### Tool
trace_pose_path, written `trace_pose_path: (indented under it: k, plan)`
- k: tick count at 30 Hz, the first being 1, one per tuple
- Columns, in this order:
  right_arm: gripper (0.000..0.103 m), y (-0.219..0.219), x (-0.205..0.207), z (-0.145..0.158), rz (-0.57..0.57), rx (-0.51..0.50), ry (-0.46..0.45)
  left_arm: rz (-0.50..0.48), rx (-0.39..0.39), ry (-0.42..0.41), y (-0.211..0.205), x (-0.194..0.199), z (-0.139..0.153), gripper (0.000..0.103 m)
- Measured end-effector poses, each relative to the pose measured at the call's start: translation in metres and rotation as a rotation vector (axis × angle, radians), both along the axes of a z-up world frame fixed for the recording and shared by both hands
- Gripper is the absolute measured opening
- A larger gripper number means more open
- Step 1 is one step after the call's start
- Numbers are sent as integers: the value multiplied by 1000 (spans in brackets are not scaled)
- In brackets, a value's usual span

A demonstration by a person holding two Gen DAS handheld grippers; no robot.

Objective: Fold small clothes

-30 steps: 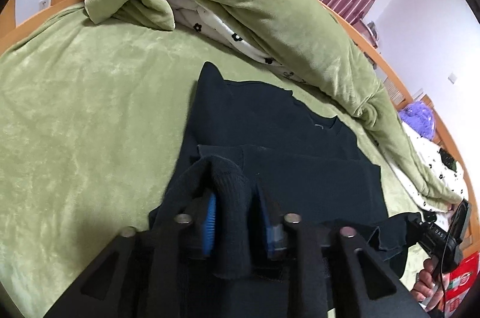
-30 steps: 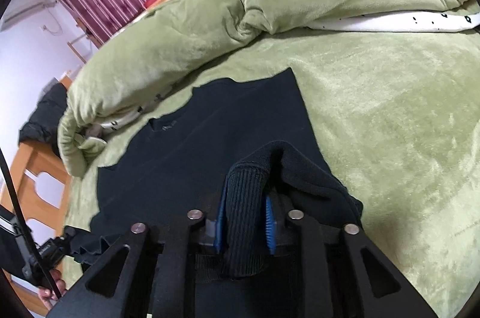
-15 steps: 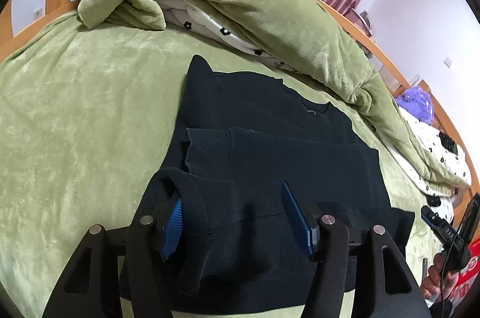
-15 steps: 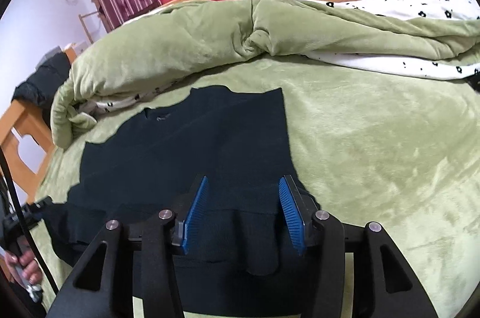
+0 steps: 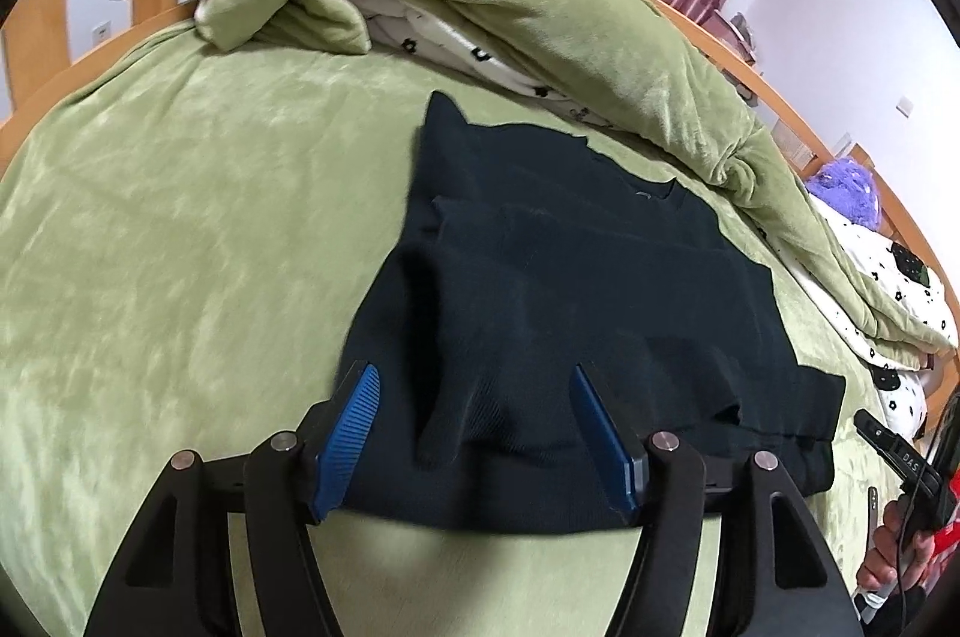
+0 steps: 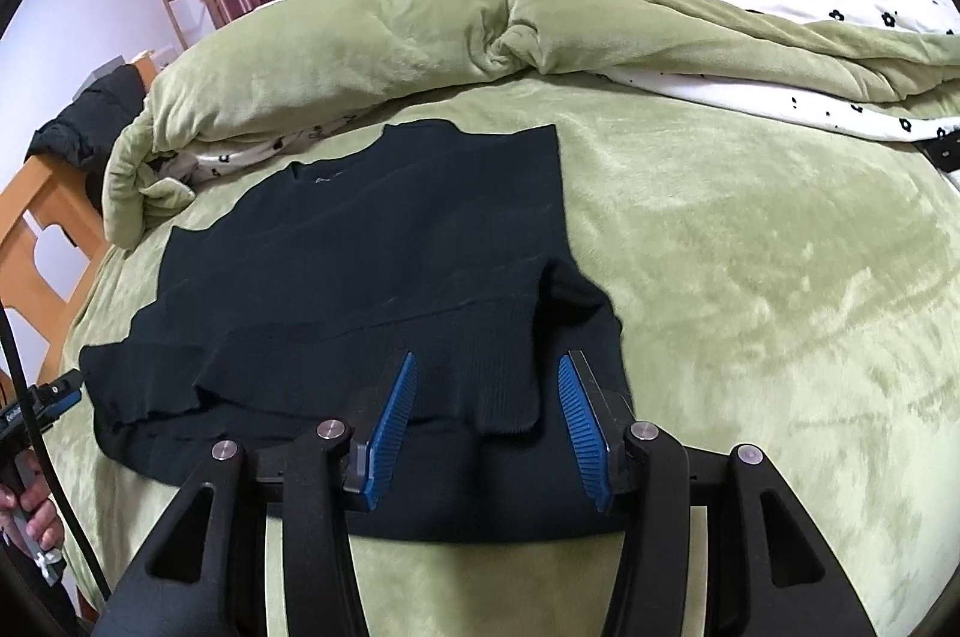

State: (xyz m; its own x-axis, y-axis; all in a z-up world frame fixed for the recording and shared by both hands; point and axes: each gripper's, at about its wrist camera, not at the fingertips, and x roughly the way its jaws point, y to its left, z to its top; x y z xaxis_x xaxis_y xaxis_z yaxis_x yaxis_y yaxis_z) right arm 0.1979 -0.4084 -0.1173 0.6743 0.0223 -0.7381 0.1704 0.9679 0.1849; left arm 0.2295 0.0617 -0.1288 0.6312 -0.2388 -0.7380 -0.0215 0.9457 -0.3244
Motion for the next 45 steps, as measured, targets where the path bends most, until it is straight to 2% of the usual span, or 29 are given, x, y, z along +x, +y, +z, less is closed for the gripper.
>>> trace_pose_path:
  k: [7,11,15,19,24,27,34,42,45]
  plan:
    - [49,18,-27,-8,48,3,-1,17,-63,28,18,-39,-24,64]
    - [49,17,-48,-31,27,101,38,13,-112,44,21,-58,-39,64]
    - [49,18,-56,-52,14,94,66,19,-140,54,22,-65,-53,64]
    - [49,13,-56,-72,9,109,108,20,-125,62,21,-61,-65,64]
    - [49,0,-52,-88,-10,200,121,31,-196,91,27,-47,-78,64]
    - [51,-3,-47,-91,-15,213,112,32,-212,98,25,-38,-86,64]
    - [58,-3,-34,-92,-27,248,90,1,-241,87,12,-21,-86,66]
    - [59,-10,-16,-95,-97,310,76,9,-247,84,6,-7,-89,66]
    - [59,-13,-8,-95,-126,319,67,16,-241,81,3,-2,-89,60]
